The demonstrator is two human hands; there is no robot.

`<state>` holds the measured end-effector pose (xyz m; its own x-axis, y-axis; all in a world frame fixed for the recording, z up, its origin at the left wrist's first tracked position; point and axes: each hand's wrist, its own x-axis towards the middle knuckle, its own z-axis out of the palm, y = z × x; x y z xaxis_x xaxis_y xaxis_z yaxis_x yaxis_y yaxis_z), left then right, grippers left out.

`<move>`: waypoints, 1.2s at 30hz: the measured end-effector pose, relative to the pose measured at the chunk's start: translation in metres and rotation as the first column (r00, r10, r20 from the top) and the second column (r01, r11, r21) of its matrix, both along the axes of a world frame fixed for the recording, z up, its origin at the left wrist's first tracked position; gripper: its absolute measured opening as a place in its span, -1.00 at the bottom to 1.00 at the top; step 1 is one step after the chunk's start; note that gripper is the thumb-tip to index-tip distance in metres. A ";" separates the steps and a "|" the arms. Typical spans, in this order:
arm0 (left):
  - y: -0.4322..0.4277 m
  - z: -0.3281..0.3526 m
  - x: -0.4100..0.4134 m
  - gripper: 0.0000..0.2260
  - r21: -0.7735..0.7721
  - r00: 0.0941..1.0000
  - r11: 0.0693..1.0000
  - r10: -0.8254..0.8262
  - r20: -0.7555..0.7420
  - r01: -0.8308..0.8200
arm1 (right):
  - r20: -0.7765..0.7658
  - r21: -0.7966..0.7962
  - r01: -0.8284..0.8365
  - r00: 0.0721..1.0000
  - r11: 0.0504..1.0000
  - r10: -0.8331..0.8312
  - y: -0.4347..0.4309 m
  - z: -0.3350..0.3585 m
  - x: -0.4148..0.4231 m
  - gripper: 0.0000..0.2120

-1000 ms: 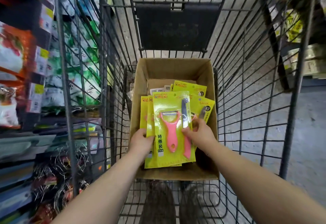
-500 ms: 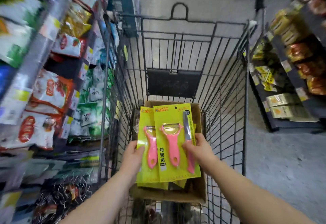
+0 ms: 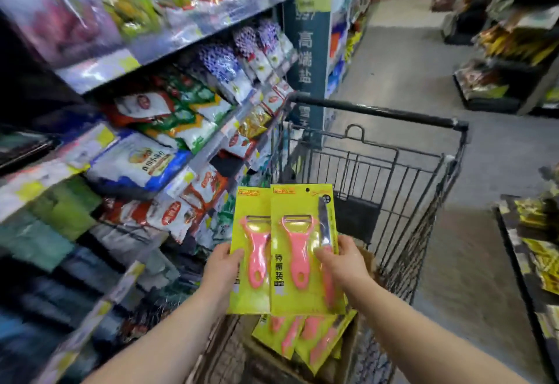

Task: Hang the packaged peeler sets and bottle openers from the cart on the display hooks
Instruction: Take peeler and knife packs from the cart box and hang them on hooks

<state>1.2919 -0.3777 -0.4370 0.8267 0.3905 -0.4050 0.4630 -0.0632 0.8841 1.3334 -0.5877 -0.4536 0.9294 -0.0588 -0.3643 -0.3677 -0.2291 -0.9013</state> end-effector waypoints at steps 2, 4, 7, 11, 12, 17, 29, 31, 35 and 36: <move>-0.004 0.019 -0.029 -0.89 0.001 0.995 0.996 0.091 0.049 -0.091 | 0.057 0.013 -0.078 0.995 0.997 0.077 0.000 0.019 -0.012 -0.79; -0.004 0.042 -0.057 -0.90 -0.015 0.978 0.984 0.175 0.115 -0.175 | 0.117 0.005 -0.158 0.981 0.987 0.156 0.004 0.041 -0.024 -0.79; 0.000 0.080 -0.102 -0.89 -0.031 0.951 0.964 0.267 0.156 -0.266 | 0.198 -0.034 -0.286 0.937 0.958 0.287 0.019 0.078 -0.045 -0.79; 0.017 0.124 -0.172 -0.89 -0.002 0.867 0.893 0.438 0.238 -0.450 | 0.272 -0.059 -0.441 0.856 0.896 0.439 0.056 0.128 -0.084 -0.76; 0.024 0.134 -0.191 -0.89 0.008 0.843 0.871 0.473 0.256 -0.491 | 0.292 -0.058 -0.480 0.830 0.875 0.475 0.067 0.139 -0.097 -0.76; 0.055 0.177 -0.289 -0.87 -0.022 0.713 0.763 0.613 0.340 -0.646 | 0.389 -0.126 -0.632 0.677 0.764 0.624 0.127 0.189 -0.170 -0.50; 0.123 0.235 -0.631 -0.86 -0.048 0.335 0.417 0.789 0.515 -0.908 | 0.496 -0.139 -0.884 0.328 0.447 0.804 0.276 0.252 -0.471 -0.53; 0.133 0.244 -0.695 -0.91 -0.022 0.307 0.370 0.800 0.515 -0.929 | 0.509 -0.125 -0.906 0.292 0.405 0.810 0.296 0.259 -0.533 -0.62; 0.143 0.260 -0.807 -0.82 0.001 0.215 0.255 0.813 0.542 -0.967 | 0.566 -0.071 -0.945 0.226 0.319 0.793 0.330 0.269 -0.641 -0.82; 0.145 0.262 -0.829 -0.82 0.000 0.201 0.240 0.815 0.543 -0.971 | 0.567 -0.068 -0.958 0.193 0.279 0.801 0.337 0.270 -0.663 -0.75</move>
<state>0.4626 -0.2326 -0.1753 -0.1601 0.9811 0.1092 0.0390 -0.1042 0.9938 0.6701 -0.2511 -0.1836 0.3127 0.9210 0.2323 0.3403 0.1197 -0.9327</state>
